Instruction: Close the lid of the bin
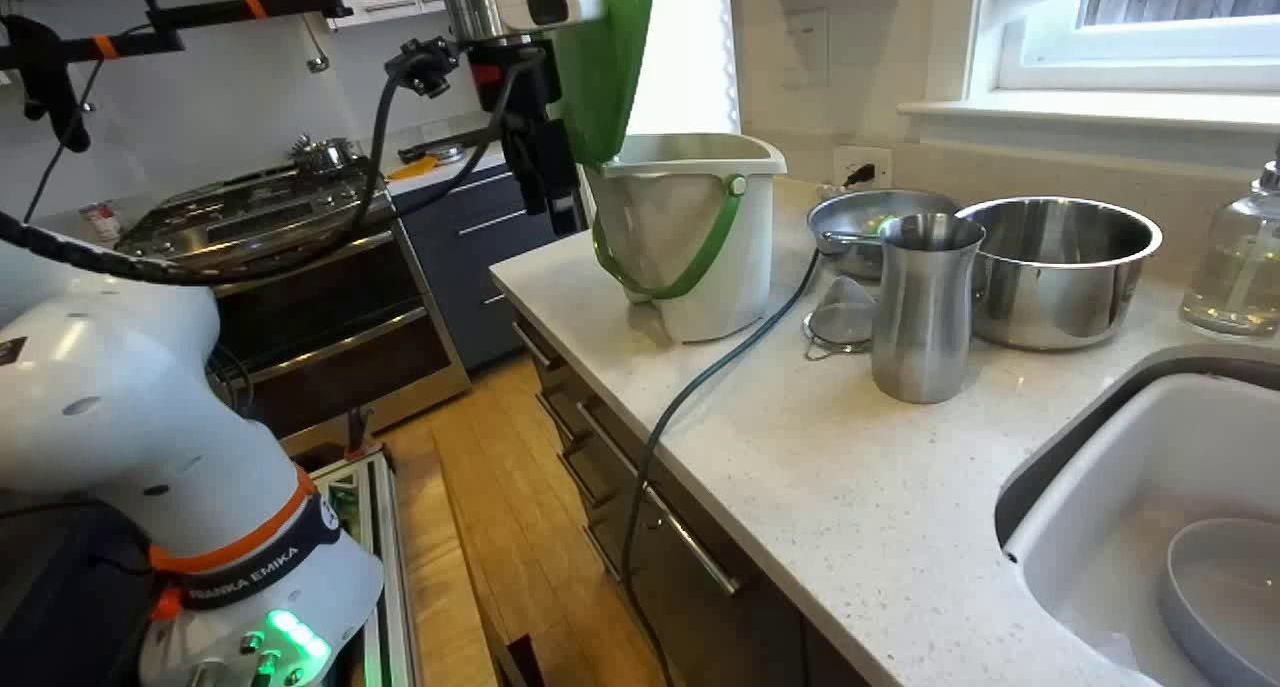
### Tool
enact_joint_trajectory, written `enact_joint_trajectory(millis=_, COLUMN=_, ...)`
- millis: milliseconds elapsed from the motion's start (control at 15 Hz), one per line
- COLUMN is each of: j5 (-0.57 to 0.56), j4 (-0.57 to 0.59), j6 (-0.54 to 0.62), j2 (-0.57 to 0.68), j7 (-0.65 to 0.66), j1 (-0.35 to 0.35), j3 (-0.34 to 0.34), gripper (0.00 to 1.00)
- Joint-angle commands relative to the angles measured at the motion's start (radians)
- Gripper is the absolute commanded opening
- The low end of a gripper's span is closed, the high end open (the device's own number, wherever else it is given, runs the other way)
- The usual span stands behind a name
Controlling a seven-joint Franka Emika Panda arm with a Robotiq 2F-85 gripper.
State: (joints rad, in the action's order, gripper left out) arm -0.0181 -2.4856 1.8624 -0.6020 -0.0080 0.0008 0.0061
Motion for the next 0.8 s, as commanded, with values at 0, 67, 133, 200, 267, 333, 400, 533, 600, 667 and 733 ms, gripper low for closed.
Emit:
enact_joint_trajectory(millis=0, j5=0.0, j4=0.002, j6=-0.002, j2=0.0, j7=0.001, j1=0.001, j3=-0.001, gripper=1.0)
enact_joint_trajectory(millis=67, j5=0.0, j4=0.002, j6=-0.002, j2=0.0, j7=0.001, j1=0.001, j3=-0.001, gripper=1.0)
enact_joint_trajectory(millis=133, j5=0.0, j4=0.002, j6=-0.002, j2=0.0, j7=0.001, j1=0.001, j3=-0.001, gripper=1.0)
enact_joint_trajectory(millis=200, j5=0.0, j4=0.002, j6=-0.002, j2=0.0, j7=0.001, j1=0.001, j3=-0.001, gripper=1.0)
enact_joint_trajectory(millis=267, j5=0.0, j4=0.002, j6=-0.002, j2=0.0, j7=0.001, j1=0.001, j3=-0.001, gripper=1.0)
enact_joint_trajectory(millis=333, j5=0.0, j4=0.002, j6=-0.002, j2=0.0, j7=0.001, j1=0.001, j3=-0.001, gripper=1.0)
enact_joint_trajectory(millis=400, j5=0.0, j4=0.002, j6=-0.002, j2=0.001, j7=0.001, j1=0.001, j3=-0.001, gripper=1.0)
enact_joint_trajectory(millis=533, j5=0.01, j4=0.008, j6=-0.035, j2=-0.024, j7=-0.021, j1=0.018, j3=0.002, gripper=1.0)
enact_joint_trajectory(millis=600, j5=0.014, j4=0.014, j6=-0.065, j2=-0.04, j7=-0.028, j1=0.026, j3=0.004, gripper=1.0)
enact_joint_trajectory(millis=667, j5=0.019, j4=0.022, j6=-0.096, j2=-0.053, j7=-0.031, j1=0.032, j3=0.006, gripper=1.0)
enact_joint_trajectory(millis=733, j5=0.026, j4=0.03, j6=-0.136, j2=-0.071, j7=-0.027, j1=0.038, j3=0.008, gripper=1.0)
